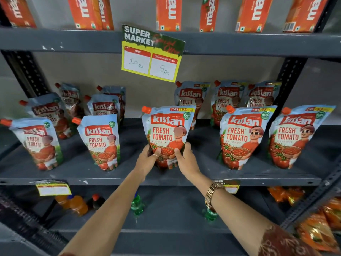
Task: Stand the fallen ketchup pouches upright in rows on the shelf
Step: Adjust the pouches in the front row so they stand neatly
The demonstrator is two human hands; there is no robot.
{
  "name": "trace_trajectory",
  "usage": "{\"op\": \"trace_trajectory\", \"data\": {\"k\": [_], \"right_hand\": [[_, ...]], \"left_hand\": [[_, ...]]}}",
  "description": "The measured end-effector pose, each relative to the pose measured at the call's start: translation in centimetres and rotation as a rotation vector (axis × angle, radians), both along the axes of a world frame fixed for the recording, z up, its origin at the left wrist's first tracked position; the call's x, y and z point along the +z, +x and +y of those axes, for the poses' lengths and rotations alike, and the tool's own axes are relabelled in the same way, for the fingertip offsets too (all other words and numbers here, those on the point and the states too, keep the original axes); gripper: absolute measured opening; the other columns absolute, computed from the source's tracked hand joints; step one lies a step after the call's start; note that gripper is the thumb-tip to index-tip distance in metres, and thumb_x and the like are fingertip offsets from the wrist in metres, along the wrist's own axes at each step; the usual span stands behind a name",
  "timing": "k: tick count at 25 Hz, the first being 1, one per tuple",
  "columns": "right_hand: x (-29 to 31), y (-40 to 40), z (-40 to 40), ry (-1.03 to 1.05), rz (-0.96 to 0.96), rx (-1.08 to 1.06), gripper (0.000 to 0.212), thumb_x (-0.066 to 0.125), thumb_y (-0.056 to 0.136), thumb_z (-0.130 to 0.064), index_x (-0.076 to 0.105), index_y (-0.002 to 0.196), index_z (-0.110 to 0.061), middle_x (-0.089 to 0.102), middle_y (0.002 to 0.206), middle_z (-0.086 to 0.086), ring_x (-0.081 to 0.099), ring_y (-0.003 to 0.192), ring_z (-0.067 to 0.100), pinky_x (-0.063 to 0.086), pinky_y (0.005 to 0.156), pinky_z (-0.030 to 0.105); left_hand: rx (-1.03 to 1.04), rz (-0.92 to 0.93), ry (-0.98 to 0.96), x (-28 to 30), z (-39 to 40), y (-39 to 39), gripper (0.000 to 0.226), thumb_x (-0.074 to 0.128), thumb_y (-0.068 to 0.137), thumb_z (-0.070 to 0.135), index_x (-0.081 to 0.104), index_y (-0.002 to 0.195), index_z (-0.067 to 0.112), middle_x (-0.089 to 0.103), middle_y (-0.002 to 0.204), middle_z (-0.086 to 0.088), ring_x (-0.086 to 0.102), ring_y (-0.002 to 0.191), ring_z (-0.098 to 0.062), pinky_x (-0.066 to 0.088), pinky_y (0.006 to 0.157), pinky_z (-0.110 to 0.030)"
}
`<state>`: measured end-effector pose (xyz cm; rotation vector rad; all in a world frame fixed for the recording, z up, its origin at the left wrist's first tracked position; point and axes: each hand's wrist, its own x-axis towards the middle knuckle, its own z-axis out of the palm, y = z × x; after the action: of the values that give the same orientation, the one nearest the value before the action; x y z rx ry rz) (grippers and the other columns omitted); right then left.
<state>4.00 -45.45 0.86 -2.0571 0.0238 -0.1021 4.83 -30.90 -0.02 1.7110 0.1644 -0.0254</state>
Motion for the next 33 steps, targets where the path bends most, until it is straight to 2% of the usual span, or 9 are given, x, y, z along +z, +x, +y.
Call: {"op": "trace_trajectory", "data": {"k": [4,8,13,16,18,23,27,30,33], "right_hand": [[-0.5,-0.8,-2.2,-0.008,0.000,-0.056,0.034,0.036,0.096,-0.035,0.038,0.119,-0.009,0.056,0.126,0.013,0.054,0.114,0.028,0.047,0.091,0.039],[-0.5,-0.9,-4.8,0.004,0.036,-0.060,0.036,0.035,0.097,-0.034,0.038,0.120,-0.007,0.054,0.128,0.014,0.052,0.116,0.029,0.041,0.086,0.032],[-0.9,-1.0,-6.8,0.008,0.074,-0.049,0.037,0.036,0.097,-0.033,0.040,0.121,-0.005,0.056,0.126,0.014,0.051,0.118,0.029,0.039,0.085,0.029],[-0.7,-1.1,-7.1,0.021,-0.117,-0.228,0.037,0.049,0.093,-0.026,0.044,0.124,-0.006,0.054,0.126,0.013,0.053,0.115,0.028,0.046,0.091,0.034],[-0.1,-1.7,-6.6,-0.010,-0.298,-0.302,0.034,0.053,0.090,-0.021,0.047,0.119,-0.006,0.054,0.119,0.012,0.055,0.105,0.025,0.046,0.081,0.028],[0.1,-2.5,-3.7,-0.053,-0.462,-0.114,0.021,0.054,0.089,-0.021,0.052,0.105,-0.008,0.059,0.104,0.008,0.058,0.091,0.019,0.050,0.071,0.027],[-0.9,-1.8,-0.3,-0.043,-0.347,0.152,0.018,0.054,0.089,-0.019,0.055,0.105,-0.011,0.060,0.095,0.005,0.058,0.078,0.017,0.051,0.072,0.031],[-2.0,-1.1,3.0,0.021,-0.116,0.227,0.026,0.055,0.089,-0.021,0.055,0.113,-0.012,0.060,0.101,0.004,0.061,0.091,0.020,0.050,0.084,0.032],[-2.6,-0.4,6.6,0.046,0.039,0.219,0.036,0.055,0.089,-0.025,0.052,0.122,-0.011,0.058,0.112,0.005,0.057,0.104,0.020,0.047,0.094,0.033]], "left_hand": [[-0.028,0.003,0.029,-0.5,-2.8,-0.3,0.049,0.054,0.089,0.037,0.040,0.134,0.027,0.049,0.139,-0.004,0.043,0.130,-0.023,0.036,0.111,-0.045],[-0.037,-0.023,0.003,-0.4,-5.7,-0.9,0.051,0.052,0.091,0.034,0.036,0.138,0.023,0.051,0.134,-0.001,0.045,0.127,-0.020,0.038,0.107,-0.036],[-0.011,-0.010,0.134,-0.7,-7.7,-0.7,0.054,0.051,0.084,0.050,0.041,0.132,0.028,0.055,0.135,-0.001,0.046,0.128,-0.025,0.028,0.113,-0.053],[-0.009,-0.015,0.095,-0.2,-8.2,-0.9,0.051,0.052,0.089,0.042,0.042,0.133,0.020,0.054,0.130,0.003,0.047,0.125,-0.018,0.028,0.114,-0.040],[0.108,-0.047,0.055,0.1,-7.8,-1.9,0.047,0.053,0.090,0.034,0.046,0.131,0.013,0.054,0.122,0.002,0.049,0.114,-0.013,0.035,0.099,-0.025],[0.605,-0.114,0.099,0.0,-2.8,-3.4,0.035,0.053,0.090,0.033,0.059,0.111,0.005,0.065,0.112,-0.014,0.059,0.103,-0.024,0.039,0.085,-0.027],[0.890,-0.157,0.168,0.8,2.6,-3.4,0.032,0.049,0.093,0.028,0.057,0.110,0.002,0.059,0.116,-0.020,0.056,0.106,-0.034,0.043,0.088,-0.039],[0.964,-0.140,0.183,0.3,6.3,-2.9,0.037,0.050,0.092,0.029,0.050,0.117,0.002,0.046,0.127,-0.020,0.050,0.112,-0.035,0.041,0.094,-0.043],[0.861,-0.131,0.136,-0.6,9.6,-2.3,0.049,0.053,0.090,0.031,0.043,0.129,0.004,0.044,0.136,-0.017,0.046,0.123,-0.033,0.037,0.101,-0.042]]}}
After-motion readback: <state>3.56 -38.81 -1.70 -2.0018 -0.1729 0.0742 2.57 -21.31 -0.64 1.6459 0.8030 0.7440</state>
